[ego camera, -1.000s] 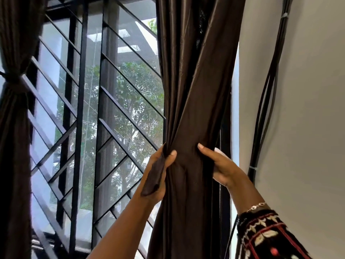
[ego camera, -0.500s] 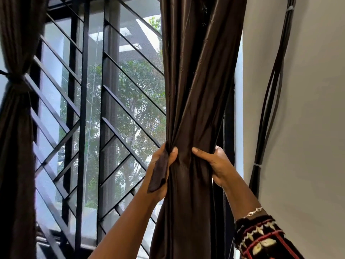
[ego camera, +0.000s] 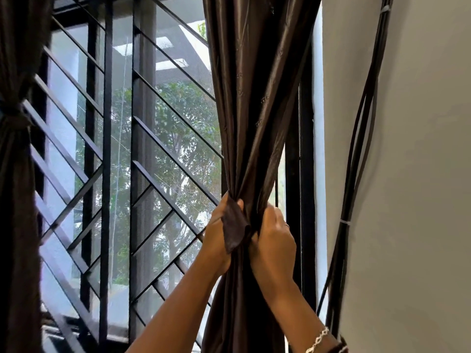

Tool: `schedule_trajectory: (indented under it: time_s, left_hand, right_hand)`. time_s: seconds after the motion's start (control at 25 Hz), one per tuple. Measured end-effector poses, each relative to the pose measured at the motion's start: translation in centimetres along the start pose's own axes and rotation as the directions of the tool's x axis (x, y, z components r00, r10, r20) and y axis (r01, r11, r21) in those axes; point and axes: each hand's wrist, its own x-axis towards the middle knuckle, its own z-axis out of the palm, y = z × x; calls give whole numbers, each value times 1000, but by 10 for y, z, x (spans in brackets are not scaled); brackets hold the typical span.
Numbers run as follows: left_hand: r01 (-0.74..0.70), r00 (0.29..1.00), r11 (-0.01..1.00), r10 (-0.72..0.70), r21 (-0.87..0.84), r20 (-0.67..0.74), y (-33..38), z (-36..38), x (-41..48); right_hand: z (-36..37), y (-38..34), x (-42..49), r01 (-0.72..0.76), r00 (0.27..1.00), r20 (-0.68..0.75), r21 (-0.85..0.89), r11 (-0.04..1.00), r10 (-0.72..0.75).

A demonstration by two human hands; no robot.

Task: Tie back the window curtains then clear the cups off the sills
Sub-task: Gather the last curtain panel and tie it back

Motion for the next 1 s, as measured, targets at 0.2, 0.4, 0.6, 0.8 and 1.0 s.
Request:
schedule_trajectory:
  time_s: [0.2, 0.4, 0.6, 0.8, 1.0]
  left_hand:
    - [-45, 989, 998, 38, 41, 145, 3, -1, 3]
    - [174, 978, 984, -177, 31, 110, 8, 5, 2]
    - [102, 986, 994, -97, -37, 134, 10, 7, -4]
    - [149, 986, 977, -135, -153, 99, 8, 10, -4]
    - [89, 995, 983, -80, -158, 62, 9, 12, -7]
  right_hand:
    - [-3, -8, -18, 104, 994, -10, -65, 993, -105]
    - [-7, 1, -36, -4, 992, 116, 453, 892, -54]
    - [-4, 23, -48, -594, 798, 461, 711, 377, 389]
    - [-18, 23, -21, -440, 895, 421, 779, 446, 147]
    - [-40, 11, 8, -143, 989, 141, 844, 517, 44]
